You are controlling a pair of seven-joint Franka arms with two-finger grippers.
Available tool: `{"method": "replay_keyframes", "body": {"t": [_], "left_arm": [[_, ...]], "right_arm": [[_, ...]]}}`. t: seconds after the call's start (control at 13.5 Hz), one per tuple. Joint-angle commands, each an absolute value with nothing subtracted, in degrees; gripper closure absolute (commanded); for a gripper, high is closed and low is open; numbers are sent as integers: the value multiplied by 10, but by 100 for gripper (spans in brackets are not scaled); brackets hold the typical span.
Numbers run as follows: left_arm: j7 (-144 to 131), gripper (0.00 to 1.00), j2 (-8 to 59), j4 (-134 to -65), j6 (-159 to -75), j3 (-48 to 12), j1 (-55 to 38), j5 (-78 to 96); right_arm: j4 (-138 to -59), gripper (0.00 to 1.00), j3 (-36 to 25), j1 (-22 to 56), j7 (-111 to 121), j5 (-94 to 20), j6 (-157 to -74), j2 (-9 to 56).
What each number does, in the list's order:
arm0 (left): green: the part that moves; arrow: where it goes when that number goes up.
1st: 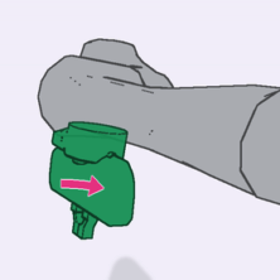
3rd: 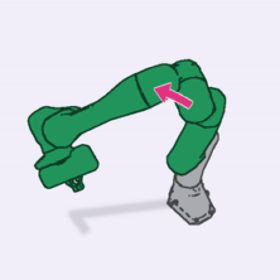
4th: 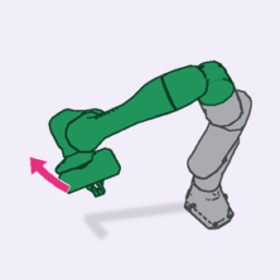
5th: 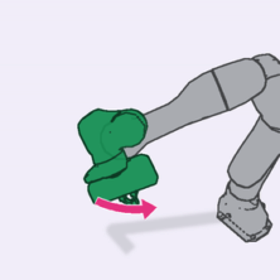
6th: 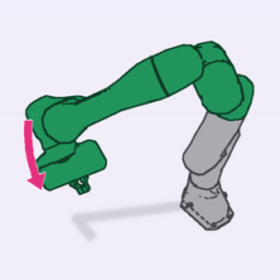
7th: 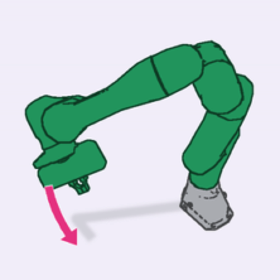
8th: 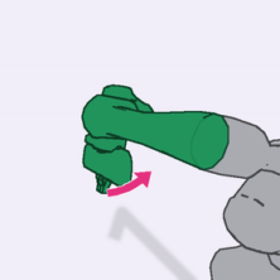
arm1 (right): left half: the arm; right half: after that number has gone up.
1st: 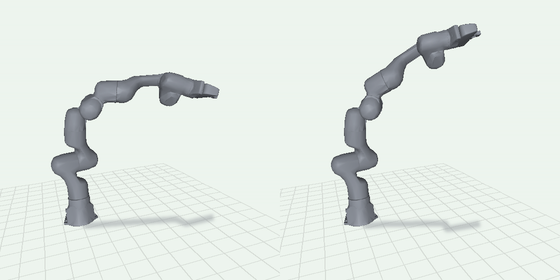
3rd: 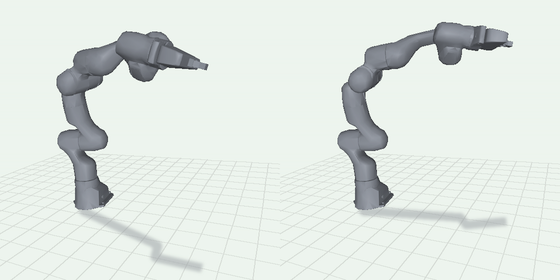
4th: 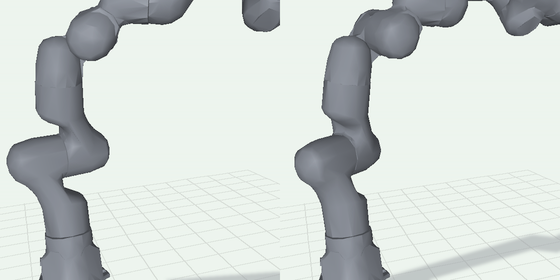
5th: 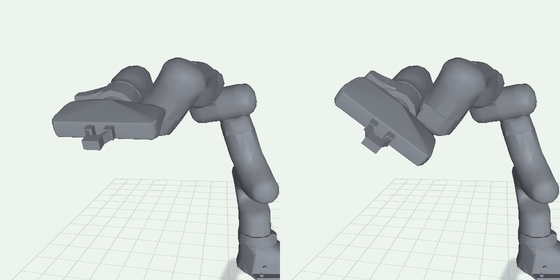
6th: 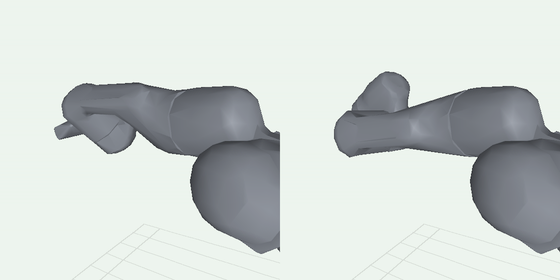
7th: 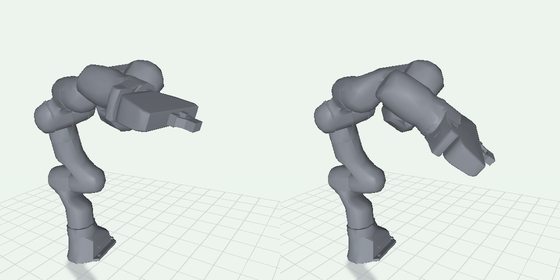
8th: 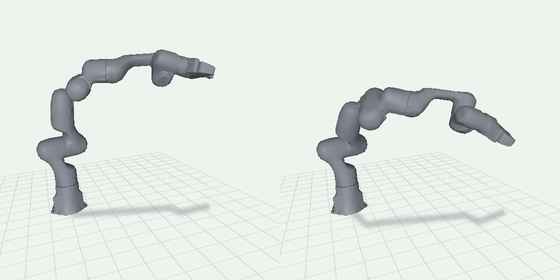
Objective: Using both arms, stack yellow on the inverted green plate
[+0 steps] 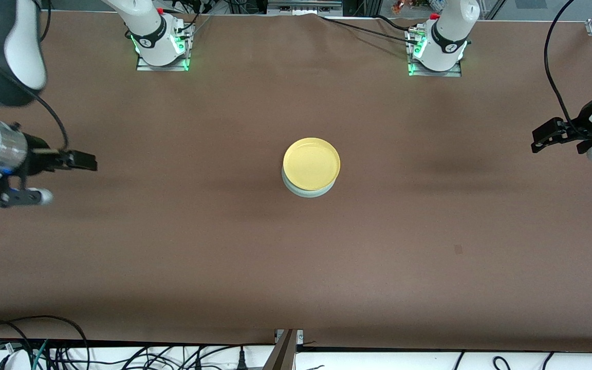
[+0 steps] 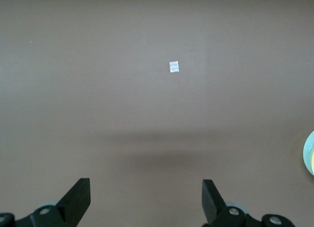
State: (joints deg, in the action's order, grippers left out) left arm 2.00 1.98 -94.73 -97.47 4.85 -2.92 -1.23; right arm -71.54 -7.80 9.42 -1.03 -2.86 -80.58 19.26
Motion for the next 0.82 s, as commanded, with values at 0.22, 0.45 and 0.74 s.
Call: {"method": "replay_keyframes", "body": {"t": [0.22,0.45,0.74], "left_arm": [[17,0,26,-926,-963,49,-31,8],[26,0,39,-912,-962,51,-22,7],[24,0,40,-896,-961,48,-30,-1]], "right_arm": [[-790,0,-69,63,-2,-17,-809,77],[-788,0,-74,62,11,-11,-808,82],[-787,0,-76,62,10,-9,-807,87]]}}
